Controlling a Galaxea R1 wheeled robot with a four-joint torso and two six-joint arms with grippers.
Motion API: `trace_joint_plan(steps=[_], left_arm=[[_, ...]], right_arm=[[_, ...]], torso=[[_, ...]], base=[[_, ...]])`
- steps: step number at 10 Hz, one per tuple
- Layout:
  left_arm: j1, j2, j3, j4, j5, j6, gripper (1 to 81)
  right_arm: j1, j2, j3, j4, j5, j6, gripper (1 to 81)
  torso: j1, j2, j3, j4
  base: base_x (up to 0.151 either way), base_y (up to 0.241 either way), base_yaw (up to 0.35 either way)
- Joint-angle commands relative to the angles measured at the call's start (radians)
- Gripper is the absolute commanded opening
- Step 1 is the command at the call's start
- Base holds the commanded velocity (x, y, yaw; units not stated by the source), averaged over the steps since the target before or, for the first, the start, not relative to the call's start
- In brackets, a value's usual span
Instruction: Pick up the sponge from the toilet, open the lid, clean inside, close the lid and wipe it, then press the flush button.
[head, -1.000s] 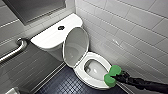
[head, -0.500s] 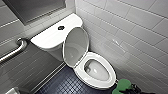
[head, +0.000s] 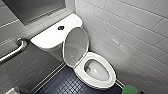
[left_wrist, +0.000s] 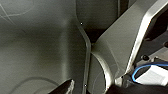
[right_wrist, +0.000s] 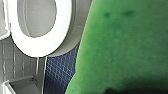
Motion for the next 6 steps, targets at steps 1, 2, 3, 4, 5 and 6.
trace_joint_plan(steps=[1, 2, 3, 4, 5, 6], left_arm=[[0.028, 0.000, 0.018, 0.003, 0.087, 0.010, 81.1], [0.028, 0.004, 0.016, 0.003, 0.087, 0.010, 81.1], [0.028, 0.007, 0.016, 0.003, 0.087, 0.010, 81.1], [0.028, 0.008, 0.016, 0.003, 0.087, 0.010, 81.1], [0.026, 0.008, 0.015, 0.003, 0.087, 0.010, 81.1], [0.028, 0.008, 0.013, 0.003, 0.087, 0.010, 81.1]], right_arm=[[0.217, -0.084, 0.136, -0.013, -0.097, -0.002, 1.0], [0.280, -0.052, 0.150, -0.011, -0.186, 0.003, 1.0], [0.326, -0.009, 0.145, -0.011, -0.236, 0.004, 1.0], [0.361, 0.025, 0.137, -0.011, -0.255, 0.004, 1.0], [0.385, 0.068, 0.116, -0.010, -0.269, 0.006, 1.0], [0.405, 0.103, 0.099, -0.010, -0.284, 0.006, 1.0]], torso=[[0.000, 0.000, 0.000, 0.000], [0.000, 0.000, 0.000, 0.000], [0.000, 0.000, 0.000, 0.000], [0.000, 0.000, 0.000, 0.051], [0.000, 0.000, 0.000, 0.083], [0.000, 0.000, 0.000, 0.093]], base=[[0.000, 0.000, 0.000], [0.000, 0.000, 0.000], [0.000, 0.000, 0.000], [0.000, 0.000, 0.000], [0.000, 0.000, 0.000], [0.000, 0.000, 0.000]])
